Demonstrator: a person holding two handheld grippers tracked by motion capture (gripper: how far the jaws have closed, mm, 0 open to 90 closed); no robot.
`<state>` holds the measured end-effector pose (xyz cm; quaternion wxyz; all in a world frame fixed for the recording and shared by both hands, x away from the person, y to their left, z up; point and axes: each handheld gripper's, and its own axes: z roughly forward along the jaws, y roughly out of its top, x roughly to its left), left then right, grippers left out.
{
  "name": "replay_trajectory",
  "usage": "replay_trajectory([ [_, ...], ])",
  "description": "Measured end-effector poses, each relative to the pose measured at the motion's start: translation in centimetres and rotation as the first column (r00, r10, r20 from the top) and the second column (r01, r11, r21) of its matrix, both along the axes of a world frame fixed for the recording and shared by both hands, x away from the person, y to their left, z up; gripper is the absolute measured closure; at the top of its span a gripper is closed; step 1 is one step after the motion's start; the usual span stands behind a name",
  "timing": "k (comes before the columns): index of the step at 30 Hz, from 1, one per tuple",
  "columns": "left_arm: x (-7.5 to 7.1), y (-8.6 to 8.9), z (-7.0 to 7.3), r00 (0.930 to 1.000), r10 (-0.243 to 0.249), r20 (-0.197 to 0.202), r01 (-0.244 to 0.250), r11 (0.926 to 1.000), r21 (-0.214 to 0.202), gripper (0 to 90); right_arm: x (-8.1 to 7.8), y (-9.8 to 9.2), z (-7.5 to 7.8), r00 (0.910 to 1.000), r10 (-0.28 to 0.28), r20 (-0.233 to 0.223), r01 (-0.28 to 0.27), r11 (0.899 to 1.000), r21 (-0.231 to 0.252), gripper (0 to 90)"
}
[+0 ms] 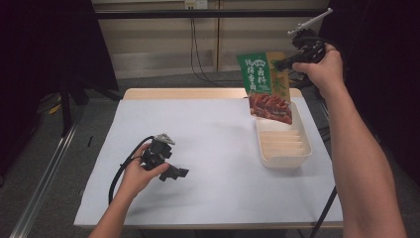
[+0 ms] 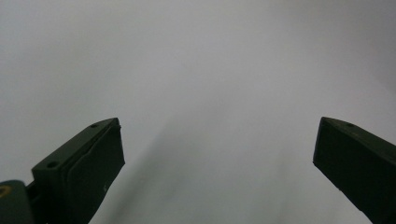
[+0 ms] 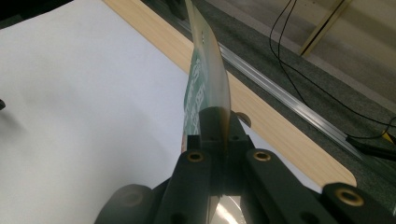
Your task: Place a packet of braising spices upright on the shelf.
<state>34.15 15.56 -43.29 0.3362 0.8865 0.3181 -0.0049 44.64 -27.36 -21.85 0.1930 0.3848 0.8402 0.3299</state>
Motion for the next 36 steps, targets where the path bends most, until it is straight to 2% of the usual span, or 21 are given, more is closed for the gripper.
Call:
replay_trajectory([
  [6, 0.1, 0.0, -0.1, 0.9999, -0.014, -0.002, 0.014, 0.9998, 0.010, 1.6, 0.2, -0.3, -0.7, 0.9999, -0.007, -0.008, 0.006, 0.999, -0.036, 90.0],
  [16, 0.0, -0.3, -0.4, 1.0000, -0.004, -0.009, 0.004, 0.9999, 0.009, 1.6, 0.4, -1.1, -1.5, 0.9996, -0.020, -0.020, 0.019, 0.998, -0.056, 90.0],
  [28, 0.1, -0.3, -0.5, 1.0000, -0.008, -0.004, 0.008, 0.9999, 0.014, 1.6, 1.0, -2.6, -3.4, 0.9978, -0.060, -0.027, 0.058, 0.996, -0.068, 90.0],
  [33, 0.0, -0.5, -0.6, 0.9999, 0.001, -0.012, -0.001, 0.9999, 0.011, 1.6, 1.0, -2.9, -4.2, 0.9982, -0.048, -0.037, 0.045, 0.996, -0.073, 90.0],
  [36, 0.1, -0.4, -0.6, 0.9999, -0.011, -0.011, 0.011, 0.9998, 0.019, 1.6, 1.1, -3.0, -4.7, 0.9980, -0.053, -0.034, 0.051, 0.997, -0.054, 90.0],
])
